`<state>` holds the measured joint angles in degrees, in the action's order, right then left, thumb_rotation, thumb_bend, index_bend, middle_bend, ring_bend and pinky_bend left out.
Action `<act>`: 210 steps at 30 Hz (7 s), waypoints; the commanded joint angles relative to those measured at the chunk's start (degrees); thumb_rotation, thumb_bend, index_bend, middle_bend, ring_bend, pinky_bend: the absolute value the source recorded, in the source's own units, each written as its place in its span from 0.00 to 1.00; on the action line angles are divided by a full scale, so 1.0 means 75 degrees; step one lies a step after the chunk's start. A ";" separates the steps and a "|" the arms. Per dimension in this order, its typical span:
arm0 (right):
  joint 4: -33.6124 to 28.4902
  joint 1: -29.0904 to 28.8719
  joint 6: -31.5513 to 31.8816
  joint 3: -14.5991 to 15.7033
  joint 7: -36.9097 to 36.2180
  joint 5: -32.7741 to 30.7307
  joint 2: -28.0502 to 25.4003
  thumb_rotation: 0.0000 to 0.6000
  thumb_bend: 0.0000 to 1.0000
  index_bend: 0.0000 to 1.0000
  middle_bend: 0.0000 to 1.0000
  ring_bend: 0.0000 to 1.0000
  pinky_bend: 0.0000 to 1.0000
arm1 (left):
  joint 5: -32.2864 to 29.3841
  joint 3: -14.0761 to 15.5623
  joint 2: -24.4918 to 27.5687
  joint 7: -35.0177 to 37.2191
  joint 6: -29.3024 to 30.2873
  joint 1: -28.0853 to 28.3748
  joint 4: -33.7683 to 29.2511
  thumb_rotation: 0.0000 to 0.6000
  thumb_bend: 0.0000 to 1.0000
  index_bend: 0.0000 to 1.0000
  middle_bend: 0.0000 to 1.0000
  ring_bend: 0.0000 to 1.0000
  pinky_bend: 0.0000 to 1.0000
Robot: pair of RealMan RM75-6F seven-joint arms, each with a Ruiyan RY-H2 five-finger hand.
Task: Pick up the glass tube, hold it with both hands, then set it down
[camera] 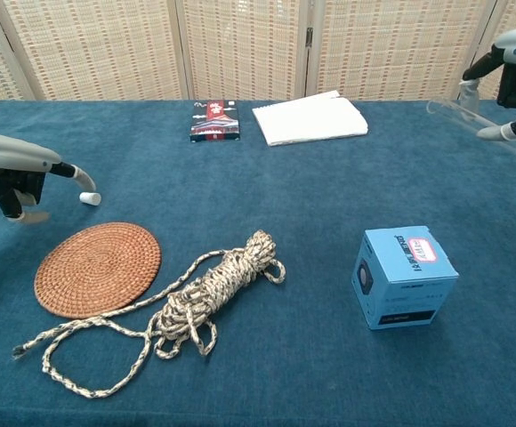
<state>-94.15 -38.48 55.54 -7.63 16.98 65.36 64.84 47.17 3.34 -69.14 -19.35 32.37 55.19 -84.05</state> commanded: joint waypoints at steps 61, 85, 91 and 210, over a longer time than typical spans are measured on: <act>-0.0157 0.0287 0.0143 -0.0086 -0.0016 0.0052 -0.0098 1.00 0.61 0.85 1.00 1.00 1.00 | 0.1367 -0.0485 -0.0512 0.1299 0.1991 -0.0828 0.0696 1.00 0.39 0.20 0.88 0.90 0.95; 0.0030 0.0274 0.0037 -0.0090 0.0007 -0.0047 0.0038 1.00 0.61 0.86 1.00 1.00 1.00 | 0.1012 -0.0853 -0.1749 0.0631 0.0892 -0.0703 0.2707 1.00 0.29 0.38 0.94 0.96 0.99; 0.0057 0.0269 0.0012 -0.0091 0.0014 -0.0072 0.0045 1.00 0.61 0.86 1.00 1.00 1.00 | 0.0999 -0.0931 -0.1906 0.0607 0.0741 -0.0689 0.2939 1.00 0.29 0.39 0.94 0.96 0.99; 0.2542 -0.1639 -0.1042 -0.1426 -0.4432 0.0864 0.3496 1.00 0.60 0.90 1.00 1.00 1.00 | 0.2174 -0.3141 0.0495 0.2033 0.2236 0.0003 -0.2478 1.00 0.40 0.56 0.94 0.96 1.00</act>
<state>-75.23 -50.69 47.84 -18.57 -15.87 71.43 91.24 62.01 -20.60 -65.08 -4.76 49.14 55.03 -103.37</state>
